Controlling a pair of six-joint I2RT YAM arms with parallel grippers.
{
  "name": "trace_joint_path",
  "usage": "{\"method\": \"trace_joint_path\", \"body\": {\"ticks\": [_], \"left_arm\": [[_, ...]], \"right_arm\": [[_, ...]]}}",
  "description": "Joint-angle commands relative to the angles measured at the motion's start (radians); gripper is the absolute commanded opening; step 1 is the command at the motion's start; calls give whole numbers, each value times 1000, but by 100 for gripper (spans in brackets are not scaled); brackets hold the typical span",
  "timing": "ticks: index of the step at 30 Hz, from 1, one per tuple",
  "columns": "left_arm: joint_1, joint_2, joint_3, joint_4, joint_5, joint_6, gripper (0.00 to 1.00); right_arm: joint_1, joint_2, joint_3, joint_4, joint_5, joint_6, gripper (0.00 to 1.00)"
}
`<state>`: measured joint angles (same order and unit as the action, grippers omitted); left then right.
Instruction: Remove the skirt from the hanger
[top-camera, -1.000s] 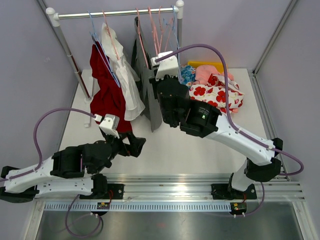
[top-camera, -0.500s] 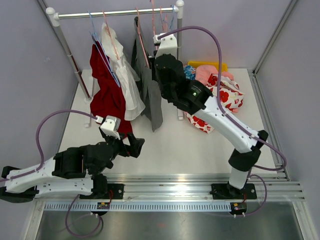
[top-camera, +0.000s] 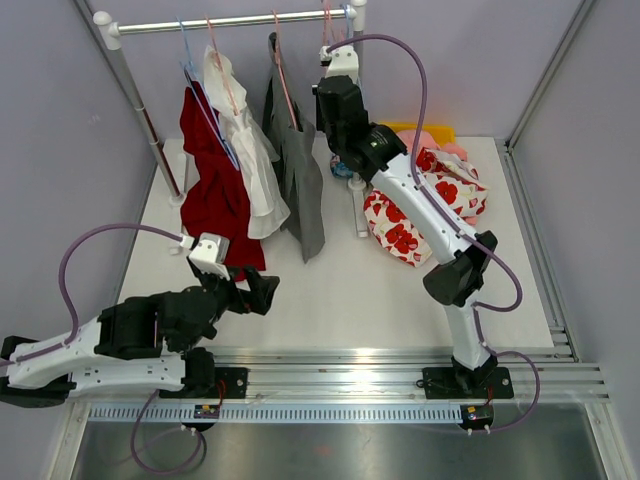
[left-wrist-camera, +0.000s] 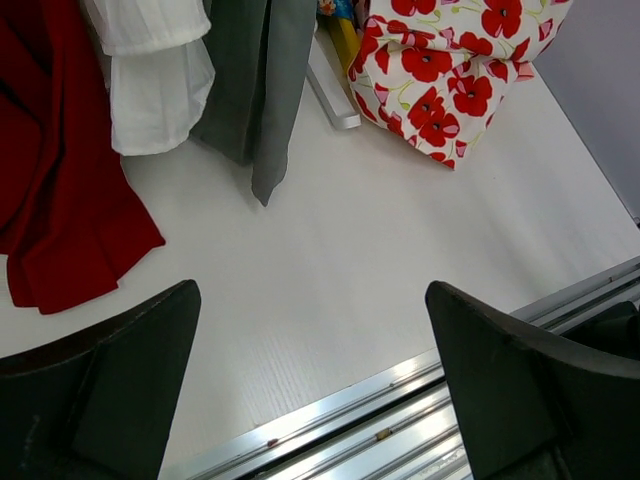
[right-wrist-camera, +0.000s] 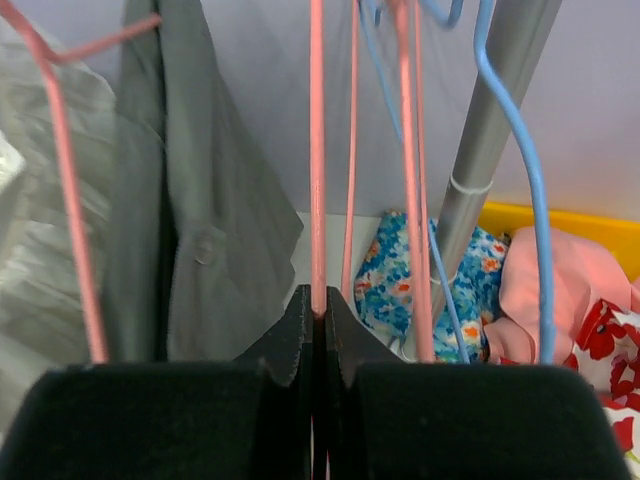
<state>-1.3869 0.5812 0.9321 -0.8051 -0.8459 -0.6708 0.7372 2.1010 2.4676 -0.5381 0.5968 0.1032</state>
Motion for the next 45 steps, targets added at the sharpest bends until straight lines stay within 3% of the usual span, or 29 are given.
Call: {"method": "trace_joint_path", "body": {"ticks": [1,6,8,9,10,11,14,17,20,21,24,31,35,40,45], "left_arm": [[-3,-9,5,12,-56,-1,99],[-3,19,16,32,-59,16,99],[-3,31,19,46,-53,20,99],[-3,40,22,52,-48,20,99],[-3,45,22,53,-47,20,99],[-3,46,24,55,-47,19,99],[-3,51,34,52,-84,16,99],[-3,63,89,101,-174,103,99],[3,103,161,294,-226,351,99],[9,123,186,411,-226,491,99],[98,240,315,517,-118,656,99],[516,632,762,419,263,685,99],[661,865,1020,374,384,637,99],[747,1089,1279,354,403,608,99],[792,1244,1389,371,380,594,99]], "right_arm": [[-19,-56,-74,30,-46,44,0],[-19,-163,-247,43,-71,95,0],[-19,-217,-281,35,-89,113,18],[-19,-237,-315,32,-113,110,35],[-19,-255,-329,32,-117,112,67],[-18,-291,-349,32,-120,115,79],[-16,-340,-343,15,-147,113,89],[-6,-363,-280,-57,-170,109,90],[27,-400,-274,-85,-163,87,91],[34,-412,-289,-86,-152,79,91],[71,-481,-363,-80,-149,67,91],[106,-757,-689,0,-221,125,91],[114,-883,-905,23,-255,164,90],[119,-1009,-1084,27,-273,222,89],[119,-1121,-1207,1,-284,254,88]]}}
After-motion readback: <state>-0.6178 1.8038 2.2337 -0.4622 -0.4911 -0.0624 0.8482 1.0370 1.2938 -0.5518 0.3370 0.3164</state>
